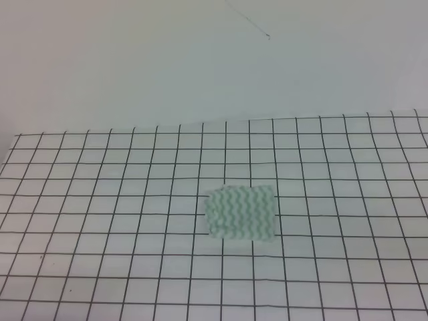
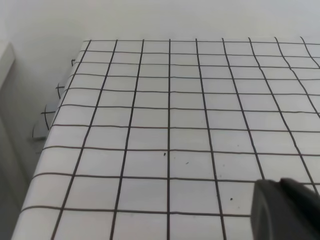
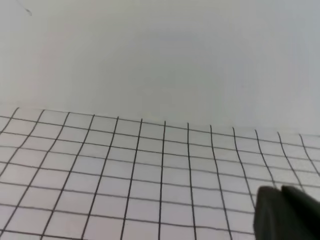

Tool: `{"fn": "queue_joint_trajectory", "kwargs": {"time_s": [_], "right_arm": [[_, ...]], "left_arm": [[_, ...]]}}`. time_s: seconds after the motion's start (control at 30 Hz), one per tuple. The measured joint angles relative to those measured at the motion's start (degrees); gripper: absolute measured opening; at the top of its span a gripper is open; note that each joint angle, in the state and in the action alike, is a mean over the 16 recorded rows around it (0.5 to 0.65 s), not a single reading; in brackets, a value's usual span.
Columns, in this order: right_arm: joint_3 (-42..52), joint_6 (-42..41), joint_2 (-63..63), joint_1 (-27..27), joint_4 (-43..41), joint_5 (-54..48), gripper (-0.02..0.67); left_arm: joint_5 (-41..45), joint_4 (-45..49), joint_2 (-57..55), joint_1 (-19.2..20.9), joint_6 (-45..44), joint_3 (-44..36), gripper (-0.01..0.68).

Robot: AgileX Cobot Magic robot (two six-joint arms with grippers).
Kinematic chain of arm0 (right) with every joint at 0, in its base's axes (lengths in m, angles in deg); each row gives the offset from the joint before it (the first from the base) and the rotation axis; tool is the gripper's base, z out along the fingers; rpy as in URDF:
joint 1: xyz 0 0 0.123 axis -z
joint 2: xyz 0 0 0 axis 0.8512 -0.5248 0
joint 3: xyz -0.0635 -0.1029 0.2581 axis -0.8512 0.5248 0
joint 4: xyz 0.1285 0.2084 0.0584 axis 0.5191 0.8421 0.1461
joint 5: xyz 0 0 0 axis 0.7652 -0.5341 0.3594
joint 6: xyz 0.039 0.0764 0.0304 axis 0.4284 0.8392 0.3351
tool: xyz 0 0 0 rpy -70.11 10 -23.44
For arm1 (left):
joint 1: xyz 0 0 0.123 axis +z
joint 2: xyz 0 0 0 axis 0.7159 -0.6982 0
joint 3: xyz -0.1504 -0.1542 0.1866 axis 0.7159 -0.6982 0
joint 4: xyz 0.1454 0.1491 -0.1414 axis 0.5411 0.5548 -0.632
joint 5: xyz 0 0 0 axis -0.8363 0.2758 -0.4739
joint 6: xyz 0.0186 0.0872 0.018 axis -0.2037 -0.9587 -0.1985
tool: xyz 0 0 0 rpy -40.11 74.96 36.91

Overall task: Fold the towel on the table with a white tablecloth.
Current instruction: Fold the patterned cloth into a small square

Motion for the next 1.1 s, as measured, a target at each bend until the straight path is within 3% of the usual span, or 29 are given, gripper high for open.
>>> {"fn": "queue_joint_trajectory", "kwargs": {"time_s": [0.4,1.1], "right_arm": [[15.0,5.9,14.2,8.2,2.1,-3.7,0.011],[15.6,3.1,15.5,9.8,2.5,-7.4,0.011]], "left_arm": [[0.0,0.0,0.0,0.0,0.0,0.0,-0.001],[0.0,0.0,0.0,0.0,0.0,0.0,-0.002]]}}
